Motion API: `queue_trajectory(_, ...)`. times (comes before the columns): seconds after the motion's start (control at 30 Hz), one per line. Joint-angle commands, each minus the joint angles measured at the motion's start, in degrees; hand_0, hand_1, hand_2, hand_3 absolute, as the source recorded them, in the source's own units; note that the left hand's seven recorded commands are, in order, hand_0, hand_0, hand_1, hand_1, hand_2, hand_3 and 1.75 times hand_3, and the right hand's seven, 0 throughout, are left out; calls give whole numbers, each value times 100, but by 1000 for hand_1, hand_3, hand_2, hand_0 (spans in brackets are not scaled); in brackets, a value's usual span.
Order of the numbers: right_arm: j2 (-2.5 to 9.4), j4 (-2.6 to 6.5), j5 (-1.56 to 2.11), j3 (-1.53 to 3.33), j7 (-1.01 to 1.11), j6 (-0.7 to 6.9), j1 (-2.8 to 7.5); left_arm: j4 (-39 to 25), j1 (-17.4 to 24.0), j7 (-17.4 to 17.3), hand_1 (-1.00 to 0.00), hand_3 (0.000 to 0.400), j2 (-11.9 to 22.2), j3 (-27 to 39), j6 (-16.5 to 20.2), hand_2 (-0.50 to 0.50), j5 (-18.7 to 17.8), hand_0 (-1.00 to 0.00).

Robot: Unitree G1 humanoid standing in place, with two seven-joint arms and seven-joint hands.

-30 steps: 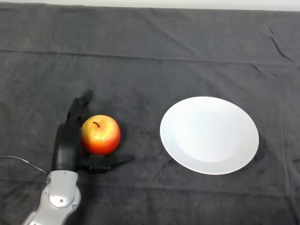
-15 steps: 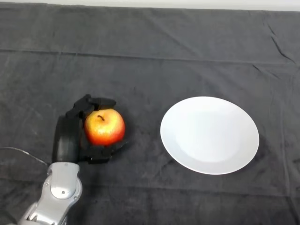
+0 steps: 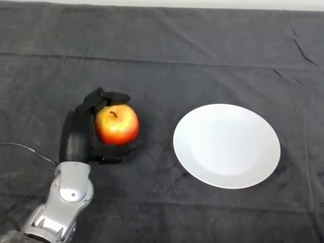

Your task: Move the apple to the plate

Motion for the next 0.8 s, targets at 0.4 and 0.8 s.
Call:
queue_trajectory(0.4,58,-259,63,-48,-50,-46,69,30,-843,300,-1000,400,-386,-799,-105,0,352,-1000)
queue_trajectory(0.8,49,-238,66,-52,-39,-50,63,974,-1367,343,-1000,400,-692,-1684,-518,0,79,-1000)
